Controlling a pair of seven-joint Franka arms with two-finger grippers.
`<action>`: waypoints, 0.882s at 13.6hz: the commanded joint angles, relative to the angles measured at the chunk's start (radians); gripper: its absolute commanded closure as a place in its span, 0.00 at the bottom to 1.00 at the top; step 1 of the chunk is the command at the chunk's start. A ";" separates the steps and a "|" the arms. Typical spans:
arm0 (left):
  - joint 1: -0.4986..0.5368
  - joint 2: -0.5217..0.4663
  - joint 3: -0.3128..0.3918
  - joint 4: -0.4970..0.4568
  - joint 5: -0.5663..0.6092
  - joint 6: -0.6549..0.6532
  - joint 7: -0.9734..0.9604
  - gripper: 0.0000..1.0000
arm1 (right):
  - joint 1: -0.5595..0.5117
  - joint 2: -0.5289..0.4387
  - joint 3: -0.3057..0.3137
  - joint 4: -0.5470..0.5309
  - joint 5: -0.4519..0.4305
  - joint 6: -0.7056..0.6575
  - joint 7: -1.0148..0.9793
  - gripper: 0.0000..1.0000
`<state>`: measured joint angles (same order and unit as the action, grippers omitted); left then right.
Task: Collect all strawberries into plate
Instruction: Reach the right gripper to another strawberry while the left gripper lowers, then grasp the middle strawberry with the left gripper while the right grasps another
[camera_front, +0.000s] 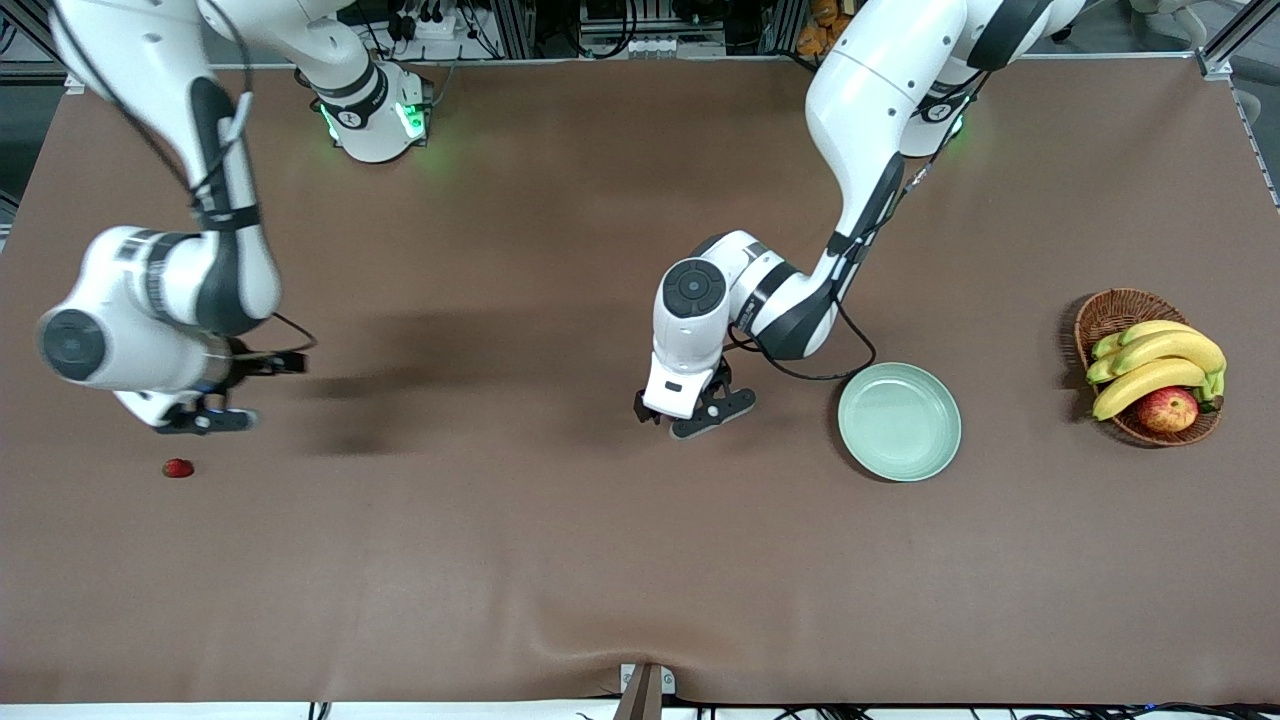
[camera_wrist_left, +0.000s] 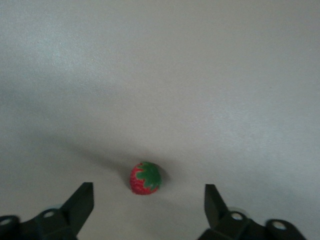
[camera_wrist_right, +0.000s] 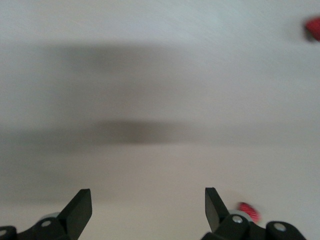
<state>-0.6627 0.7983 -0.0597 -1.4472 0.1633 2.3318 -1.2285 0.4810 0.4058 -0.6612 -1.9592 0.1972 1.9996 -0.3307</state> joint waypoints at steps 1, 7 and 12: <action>0.001 0.022 0.008 0.022 0.039 0.001 0.068 0.18 | -0.137 0.005 0.008 -0.030 -0.009 0.030 -0.175 0.00; 0.006 0.070 0.006 0.027 -0.001 0.014 0.136 0.28 | -0.232 0.111 0.006 -0.038 -0.024 0.045 -0.405 0.00; 0.008 0.082 0.005 0.031 -0.051 0.035 0.138 0.57 | -0.225 0.111 0.008 -0.154 -0.078 0.102 -0.423 0.00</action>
<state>-0.6535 0.8677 -0.0577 -1.4426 0.1347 2.3610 -1.1085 0.2568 0.5412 -0.6562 -2.0470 0.1395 2.0459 -0.7342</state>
